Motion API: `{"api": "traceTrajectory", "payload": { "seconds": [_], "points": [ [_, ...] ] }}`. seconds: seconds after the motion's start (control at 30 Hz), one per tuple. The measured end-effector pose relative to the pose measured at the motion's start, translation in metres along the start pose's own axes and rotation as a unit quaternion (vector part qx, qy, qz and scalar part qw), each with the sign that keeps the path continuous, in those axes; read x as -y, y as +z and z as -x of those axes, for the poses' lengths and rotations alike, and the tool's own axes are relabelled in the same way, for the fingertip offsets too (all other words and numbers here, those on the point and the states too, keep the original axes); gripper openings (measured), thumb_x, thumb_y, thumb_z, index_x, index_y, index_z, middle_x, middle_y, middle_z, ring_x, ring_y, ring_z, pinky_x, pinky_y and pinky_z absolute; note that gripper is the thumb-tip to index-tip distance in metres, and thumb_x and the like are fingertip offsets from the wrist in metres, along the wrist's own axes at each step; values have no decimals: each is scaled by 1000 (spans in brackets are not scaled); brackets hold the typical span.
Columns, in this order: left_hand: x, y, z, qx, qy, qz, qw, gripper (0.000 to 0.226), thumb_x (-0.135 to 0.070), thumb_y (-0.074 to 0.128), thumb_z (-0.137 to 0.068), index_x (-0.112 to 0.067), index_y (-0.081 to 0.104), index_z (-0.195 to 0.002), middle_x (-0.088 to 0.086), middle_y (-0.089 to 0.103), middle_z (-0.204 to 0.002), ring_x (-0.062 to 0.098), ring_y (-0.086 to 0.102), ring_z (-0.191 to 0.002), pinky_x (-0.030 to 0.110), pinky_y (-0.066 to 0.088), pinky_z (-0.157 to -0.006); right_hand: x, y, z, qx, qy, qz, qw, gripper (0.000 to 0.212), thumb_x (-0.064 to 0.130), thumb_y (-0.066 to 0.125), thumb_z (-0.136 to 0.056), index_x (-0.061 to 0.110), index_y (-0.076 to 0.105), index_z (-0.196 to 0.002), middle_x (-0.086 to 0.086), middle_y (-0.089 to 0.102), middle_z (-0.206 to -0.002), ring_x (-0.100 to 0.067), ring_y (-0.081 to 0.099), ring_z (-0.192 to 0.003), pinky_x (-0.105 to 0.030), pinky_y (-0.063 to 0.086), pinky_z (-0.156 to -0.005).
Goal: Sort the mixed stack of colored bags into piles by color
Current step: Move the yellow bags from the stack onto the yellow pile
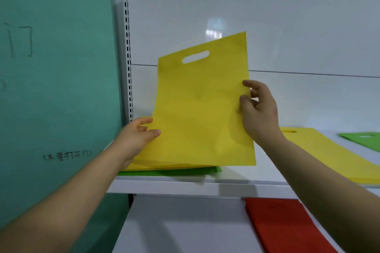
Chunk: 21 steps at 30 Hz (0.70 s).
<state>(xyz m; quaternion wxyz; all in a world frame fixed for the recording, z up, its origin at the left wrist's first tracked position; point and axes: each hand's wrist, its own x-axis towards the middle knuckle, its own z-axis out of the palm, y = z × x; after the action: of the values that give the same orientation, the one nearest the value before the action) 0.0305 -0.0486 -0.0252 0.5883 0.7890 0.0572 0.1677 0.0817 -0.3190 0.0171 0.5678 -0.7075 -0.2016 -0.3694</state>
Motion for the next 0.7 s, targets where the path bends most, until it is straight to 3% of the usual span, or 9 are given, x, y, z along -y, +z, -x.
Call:
{"api": "traceTrajectory", "payload": {
  "seconds": [0.1, 0.17, 0.27, 0.4, 0.53, 0.7],
  "points": [
    [-14, 24, 5, 20, 20, 38, 999, 46, -6, 67, -84, -21, 55, -127, 15, 48, -134, 17, 45, -120, 29, 34, -95, -5, -32, -10, -27, 17, 9, 999, 35, 9, 49, -95, 37, 53, -115, 14, 48, -94, -8, 47, -71, -16, 37, -60],
    [-25, 46, 10, 7, 69, 8, 998, 50, -4, 66, -84, -21, 54, -130, 7, 53, -131, 17, 51, -119, 30, 42, -93, -12, -56, -15, -29, 30, 32, 999, 36, 12, 49, -95, 35, 53, -122, 8, 49, -100, -10, 50, -70, -15, 39, -60],
    [-42, 85, 19, -15, 132, -40, 990, 53, -4, 64, -86, -23, 52, -133, -2, 57, -123, 16, 58, -105, 30, 46, -89, -24, -97, -20, -24, 50, 79, 995, 39, 22, 55, -95, 35, 50, -131, 3, 50, -110, -14, 53, -85, -25, 41, -76],
    [-53, 148, 26, -25, 194, -110, 974, 54, -5, 64, -87, -20, 49, -136, -2, 50, -134, 17, 49, -121, 30, 39, -102, -48, -154, -28, 3, 47, 139, 989, 45, 22, 57, -95, 30, 46, -138, 3, 53, -126, -9, 46, -102, -19, 34, -87],
    [-61, 212, 32, -31, 202, -132, 970, 55, -7, 64, -86, -17, 47, -137, 2, 48, -139, 19, 45, -127, 24, 32, -100, -80, -208, -41, 10, 63, 163, 985, 45, 19, 55, -96, 24, 46, -139, -2, 52, -136, -14, 50, -110, -12, 31, -82],
    [-64, 279, 38, -27, 174, -132, 975, 54, -9, 63, -88, -18, 46, -139, 4, 46, -140, 22, 45, -127, 34, 36, -106, -121, -258, -56, 41, 87, 176, 980, 44, 21, 54, -97, 23, 45, -140, -5, 52, -133, -25, 54, -115, -24, 39, -88]
  ]
}}
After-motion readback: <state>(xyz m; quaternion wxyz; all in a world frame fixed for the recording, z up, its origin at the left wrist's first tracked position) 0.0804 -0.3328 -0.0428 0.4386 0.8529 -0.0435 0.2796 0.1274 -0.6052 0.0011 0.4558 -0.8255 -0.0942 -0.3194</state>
